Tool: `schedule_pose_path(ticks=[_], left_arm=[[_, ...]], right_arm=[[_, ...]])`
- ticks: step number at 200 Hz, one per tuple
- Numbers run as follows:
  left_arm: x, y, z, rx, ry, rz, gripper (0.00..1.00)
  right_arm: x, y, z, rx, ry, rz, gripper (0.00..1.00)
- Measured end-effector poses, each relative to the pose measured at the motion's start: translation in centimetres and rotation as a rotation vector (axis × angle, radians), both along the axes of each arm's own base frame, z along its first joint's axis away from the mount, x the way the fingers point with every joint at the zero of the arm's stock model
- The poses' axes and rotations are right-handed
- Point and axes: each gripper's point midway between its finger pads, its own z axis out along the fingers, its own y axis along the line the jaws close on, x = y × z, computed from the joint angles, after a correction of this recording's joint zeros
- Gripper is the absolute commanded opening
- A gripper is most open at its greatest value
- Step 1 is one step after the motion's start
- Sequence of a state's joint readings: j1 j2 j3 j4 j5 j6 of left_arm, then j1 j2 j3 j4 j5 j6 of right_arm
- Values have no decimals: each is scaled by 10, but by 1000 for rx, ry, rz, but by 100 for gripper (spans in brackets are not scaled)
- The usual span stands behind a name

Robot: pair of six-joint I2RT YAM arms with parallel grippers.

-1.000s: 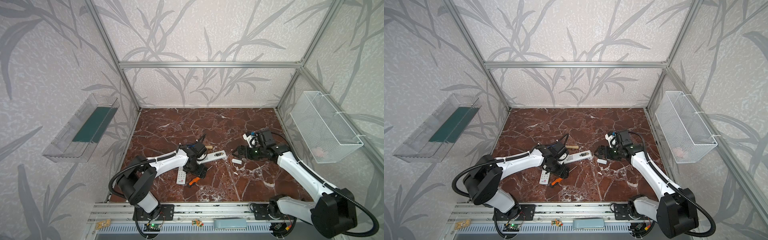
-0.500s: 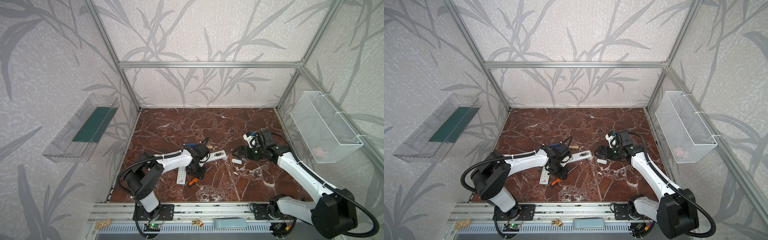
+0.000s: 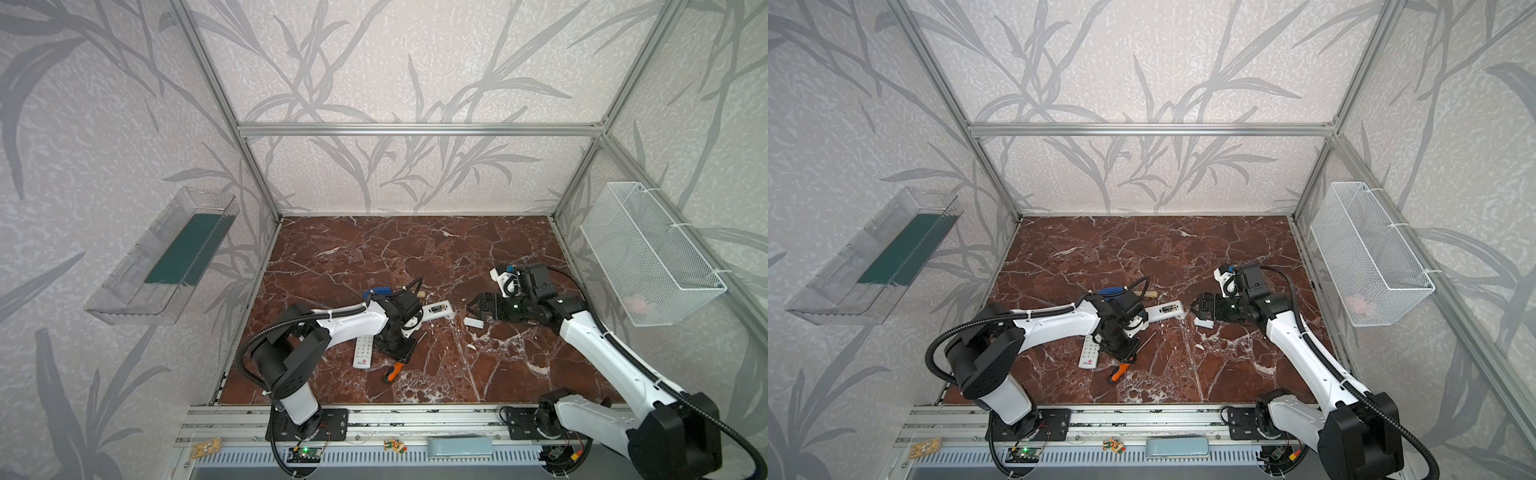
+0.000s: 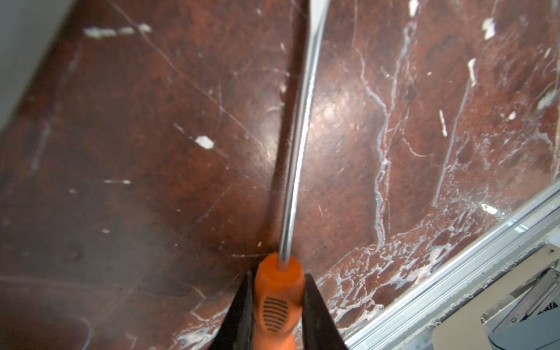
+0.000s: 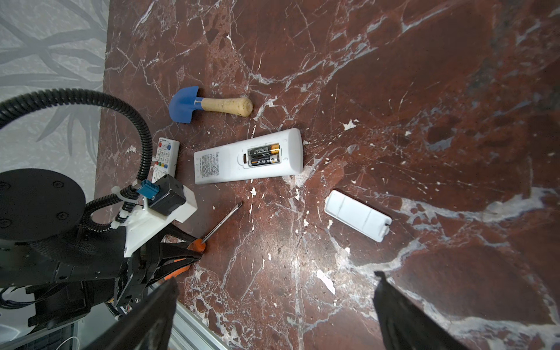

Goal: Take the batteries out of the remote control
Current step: 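Release the white remote with the left gripper and grasp the orange screwdriver handle, then lift the screwdriver upright with the left gripper while the right gripper approaches it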

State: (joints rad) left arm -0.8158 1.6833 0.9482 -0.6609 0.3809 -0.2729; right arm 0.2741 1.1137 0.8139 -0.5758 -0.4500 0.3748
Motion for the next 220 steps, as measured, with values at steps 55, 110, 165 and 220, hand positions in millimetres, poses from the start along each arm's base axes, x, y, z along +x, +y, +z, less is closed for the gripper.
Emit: schedule_pose_path(ticks=[55,110,165,220], left_arm=[[-4,-10,21,-79,9,26,16],[77,-31,128,-508,-167,323,15],[156,-31,241,-1064,-382,635,15],[194,-40,257,-1432,-402,769,12]], right_arm=[[-5,-4,10,-1,-33,-9,99],[-2,-5,72,110,-240,-46,99],[11,32,108,401,-266,22,99],[0,84,113,603,-209,146,99]])
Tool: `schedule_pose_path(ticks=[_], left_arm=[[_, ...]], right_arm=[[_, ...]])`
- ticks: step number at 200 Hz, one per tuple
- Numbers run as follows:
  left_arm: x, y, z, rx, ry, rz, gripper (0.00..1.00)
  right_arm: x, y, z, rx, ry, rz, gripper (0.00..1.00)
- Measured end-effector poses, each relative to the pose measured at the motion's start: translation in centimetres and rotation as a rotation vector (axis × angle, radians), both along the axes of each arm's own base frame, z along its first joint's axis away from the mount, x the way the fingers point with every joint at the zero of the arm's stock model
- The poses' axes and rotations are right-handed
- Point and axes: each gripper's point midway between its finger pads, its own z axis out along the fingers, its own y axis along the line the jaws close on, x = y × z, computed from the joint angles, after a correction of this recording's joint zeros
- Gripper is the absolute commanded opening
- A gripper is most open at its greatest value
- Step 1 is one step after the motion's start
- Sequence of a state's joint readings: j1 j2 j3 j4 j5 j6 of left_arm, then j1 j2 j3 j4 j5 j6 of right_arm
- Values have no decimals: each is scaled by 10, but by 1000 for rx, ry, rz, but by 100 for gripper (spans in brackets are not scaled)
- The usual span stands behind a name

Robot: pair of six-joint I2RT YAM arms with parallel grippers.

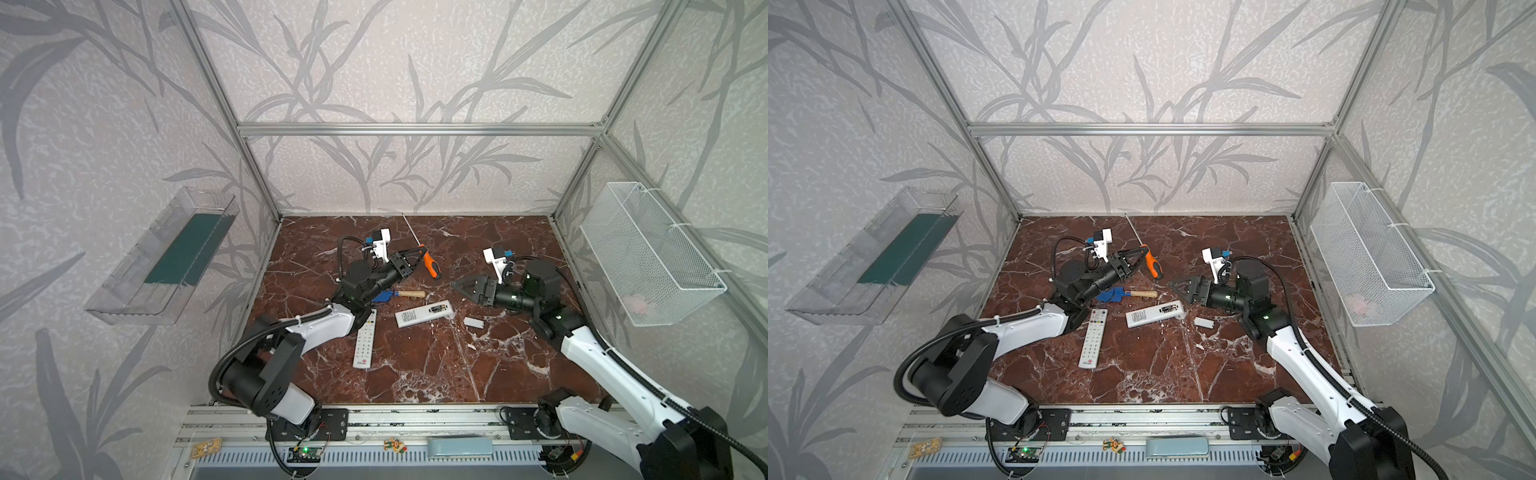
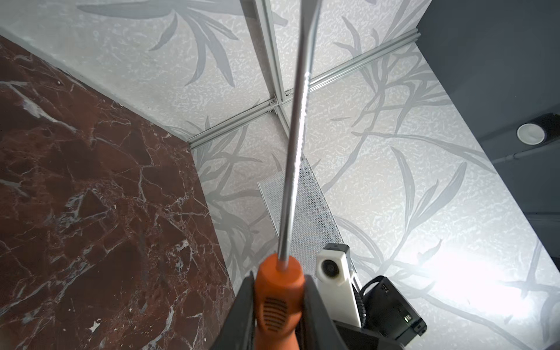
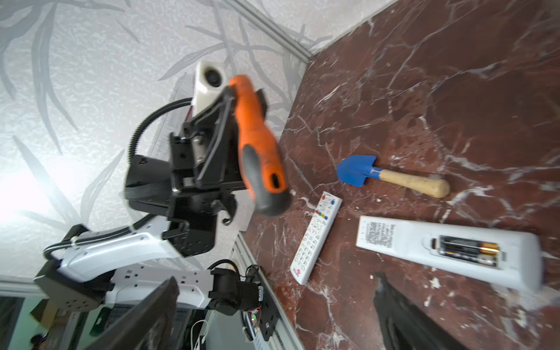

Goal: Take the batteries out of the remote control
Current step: 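Lift the screwdriver upright with the left gripper while the right gripper approaches it, then grasp the screwdriver handle with the right gripper beside the left gripper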

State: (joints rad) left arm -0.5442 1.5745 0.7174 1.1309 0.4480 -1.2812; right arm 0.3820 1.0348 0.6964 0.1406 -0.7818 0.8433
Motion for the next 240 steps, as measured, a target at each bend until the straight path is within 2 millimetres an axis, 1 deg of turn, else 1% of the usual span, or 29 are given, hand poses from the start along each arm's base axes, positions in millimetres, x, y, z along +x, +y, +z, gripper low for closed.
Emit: schedule_pose_path(ticks=[10,19,36,51,76,87,101,132,167,186,203,240], left_arm=[[3,-2,-6,-15,10,6,12],[1,-4,-5,-27,4,7,12],[-8,-10,9,-68,-38,-4,11],[-14,-12,20,-98,-71,-2,11],[-20,-17,29,-125,-90,2,10],[-21,-18,30,-136,-87,11,9],[-22,-16,28,-153,-71,32,9],[-22,-12,11,-167,-1,86,9],[-23,-13,12,-191,21,114,9],[-22,-13,12,-201,30,124,8],[-22,-13,12,-210,38,128,8],[-22,-13,12,-228,55,140,8]], right_arm=[[-1,5,5,18,-14,13,99],[-1,7,10,31,-27,18,99],[0,11,15,52,-47,25,99],[4,15,15,57,-50,24,99],[13,18,9,55,-39,7,100],[18,17,10,59,-46,-15,99],[23,16,14,65,-66,-43,98],[30,18,23,73,-109,-81,94],[35,29,34,64,-152,-78,90],[35,32,34,53,-170,-90,87],[38,32,33,44,-174,-108,81],[47,33,22,19,-164,-132,70]])
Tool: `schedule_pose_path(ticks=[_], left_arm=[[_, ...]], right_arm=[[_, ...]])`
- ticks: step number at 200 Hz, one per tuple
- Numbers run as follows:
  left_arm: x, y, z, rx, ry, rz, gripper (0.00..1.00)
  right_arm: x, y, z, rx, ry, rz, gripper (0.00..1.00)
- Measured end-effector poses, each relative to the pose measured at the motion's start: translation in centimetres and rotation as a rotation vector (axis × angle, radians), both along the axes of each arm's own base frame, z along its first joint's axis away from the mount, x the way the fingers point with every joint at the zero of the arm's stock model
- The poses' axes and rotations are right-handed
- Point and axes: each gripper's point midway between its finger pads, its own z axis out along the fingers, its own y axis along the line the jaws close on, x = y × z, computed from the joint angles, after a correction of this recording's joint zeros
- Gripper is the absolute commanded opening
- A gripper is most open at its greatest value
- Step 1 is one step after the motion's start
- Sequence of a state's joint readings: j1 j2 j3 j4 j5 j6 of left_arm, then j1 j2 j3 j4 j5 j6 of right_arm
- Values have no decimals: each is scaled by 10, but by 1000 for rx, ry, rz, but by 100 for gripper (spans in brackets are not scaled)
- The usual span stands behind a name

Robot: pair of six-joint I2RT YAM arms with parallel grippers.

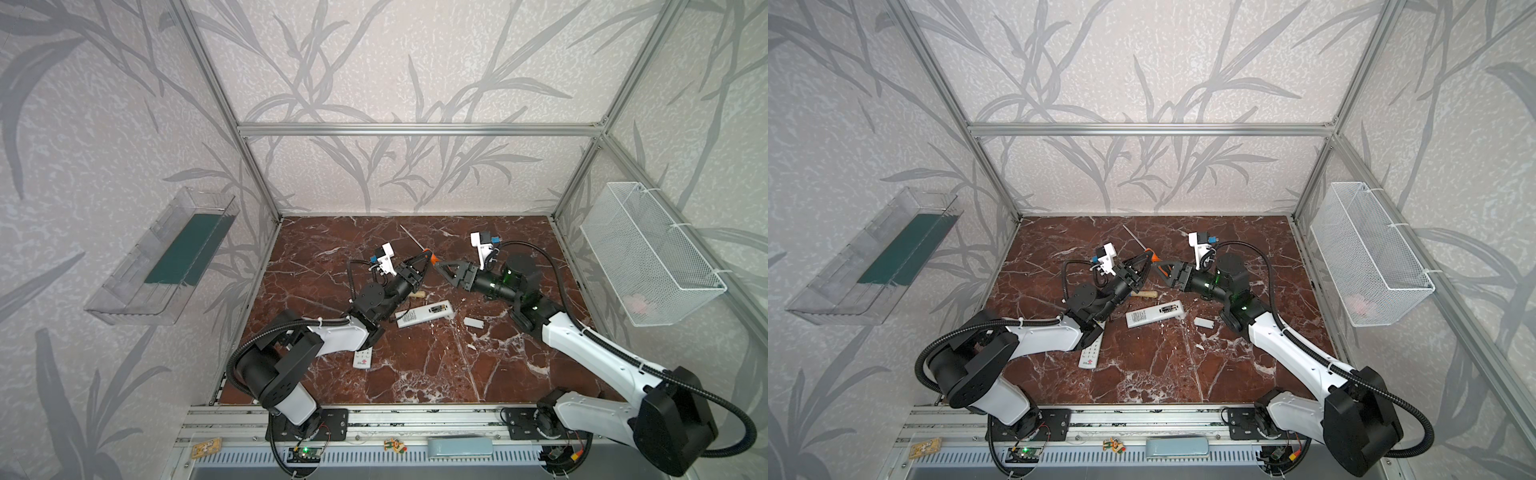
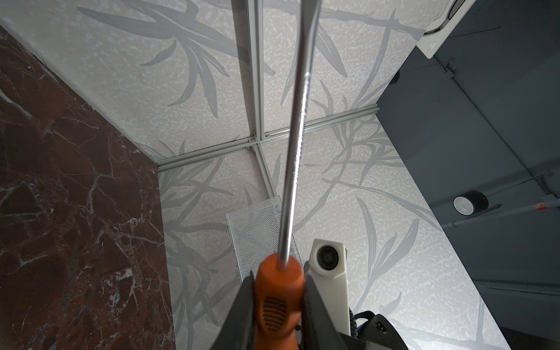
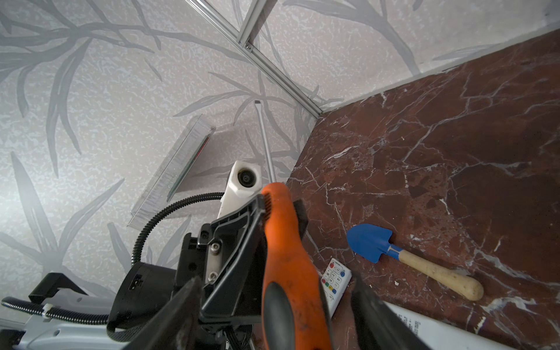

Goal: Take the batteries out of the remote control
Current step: 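Grasp the screwdriver handle with the right gripper beside the left gripper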

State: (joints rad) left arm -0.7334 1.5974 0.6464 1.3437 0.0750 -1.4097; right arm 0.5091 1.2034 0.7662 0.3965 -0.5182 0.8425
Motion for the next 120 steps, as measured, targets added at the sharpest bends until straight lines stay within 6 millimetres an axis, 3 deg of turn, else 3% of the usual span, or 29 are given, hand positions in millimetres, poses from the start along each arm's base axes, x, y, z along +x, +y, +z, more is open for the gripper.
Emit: schedule_pose_path(ticks=[120], left_arm=[[-8,-8,1,-10,7,-11,9]], right_arm=[[11,1,-7,-3,6,-36,44]])
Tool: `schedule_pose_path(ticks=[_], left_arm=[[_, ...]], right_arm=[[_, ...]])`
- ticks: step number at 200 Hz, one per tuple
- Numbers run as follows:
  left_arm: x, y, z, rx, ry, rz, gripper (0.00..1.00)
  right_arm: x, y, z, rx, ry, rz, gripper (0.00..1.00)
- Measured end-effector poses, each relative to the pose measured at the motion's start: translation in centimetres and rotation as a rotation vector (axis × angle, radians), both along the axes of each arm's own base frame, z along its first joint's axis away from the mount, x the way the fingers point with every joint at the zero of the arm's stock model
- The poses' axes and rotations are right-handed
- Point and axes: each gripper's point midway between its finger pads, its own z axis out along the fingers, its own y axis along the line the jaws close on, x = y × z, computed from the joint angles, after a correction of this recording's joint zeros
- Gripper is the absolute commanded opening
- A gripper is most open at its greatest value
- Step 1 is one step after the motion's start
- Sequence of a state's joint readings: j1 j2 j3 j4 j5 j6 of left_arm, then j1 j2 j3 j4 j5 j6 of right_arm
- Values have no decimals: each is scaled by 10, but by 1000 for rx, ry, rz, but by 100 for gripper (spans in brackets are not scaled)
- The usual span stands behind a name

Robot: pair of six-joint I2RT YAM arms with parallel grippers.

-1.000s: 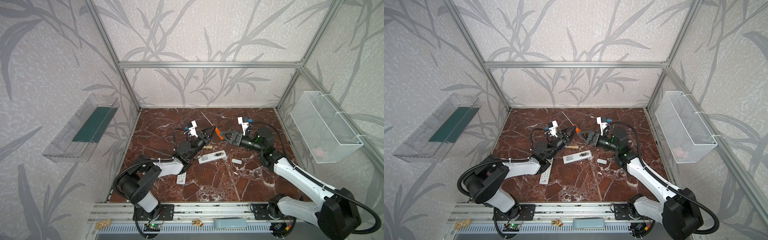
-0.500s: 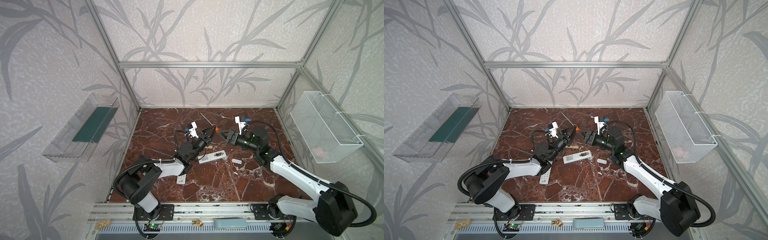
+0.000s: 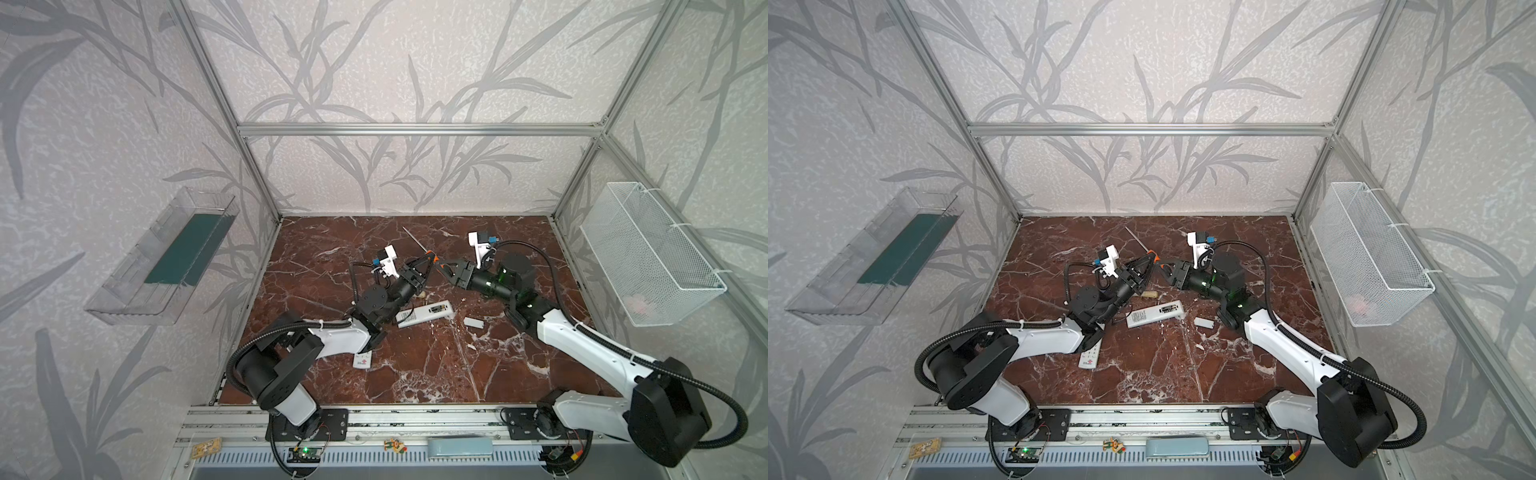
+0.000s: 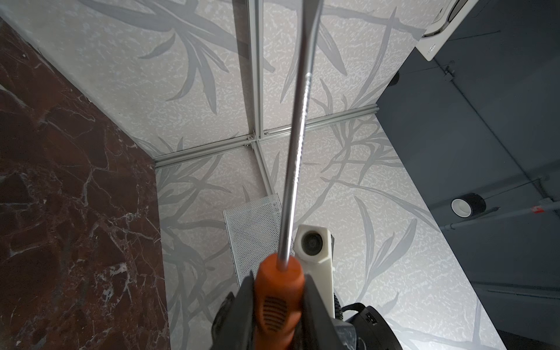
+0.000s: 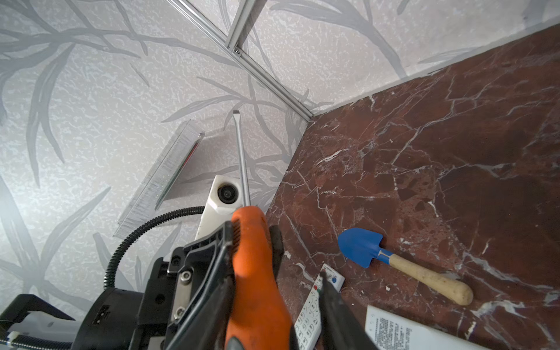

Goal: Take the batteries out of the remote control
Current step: 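Grasp the screwdriver handle with the right gripper beside the left gripper, then release the screwdriver with the left gripper while the right gripper holds it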

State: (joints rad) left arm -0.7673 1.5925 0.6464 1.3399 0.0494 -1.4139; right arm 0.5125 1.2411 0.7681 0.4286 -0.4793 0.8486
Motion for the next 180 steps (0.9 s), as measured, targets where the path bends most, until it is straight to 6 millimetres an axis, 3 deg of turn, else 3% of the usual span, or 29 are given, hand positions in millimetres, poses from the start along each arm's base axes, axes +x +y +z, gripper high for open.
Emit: schedule_pose_path(ticks=[18,67,94,124,180], left_arm=[[-1,-1,0,0,0,-3,9],[0,-1,0,-3,5,2,9],[0,0,0,-4,4,2,17],[-5,1,-3,5,-1,0,49],[-34,25,-24,126,10,-7,88]], right_arm=[[0,0,1,5,-1,0,40],[-1,2,4,6,-18,4,18],[-2,0,6,2,-23,-6,12],[-3,-11,7,-14,-17,-41,6],[20,-88,-18,-194,126,-226,0]])
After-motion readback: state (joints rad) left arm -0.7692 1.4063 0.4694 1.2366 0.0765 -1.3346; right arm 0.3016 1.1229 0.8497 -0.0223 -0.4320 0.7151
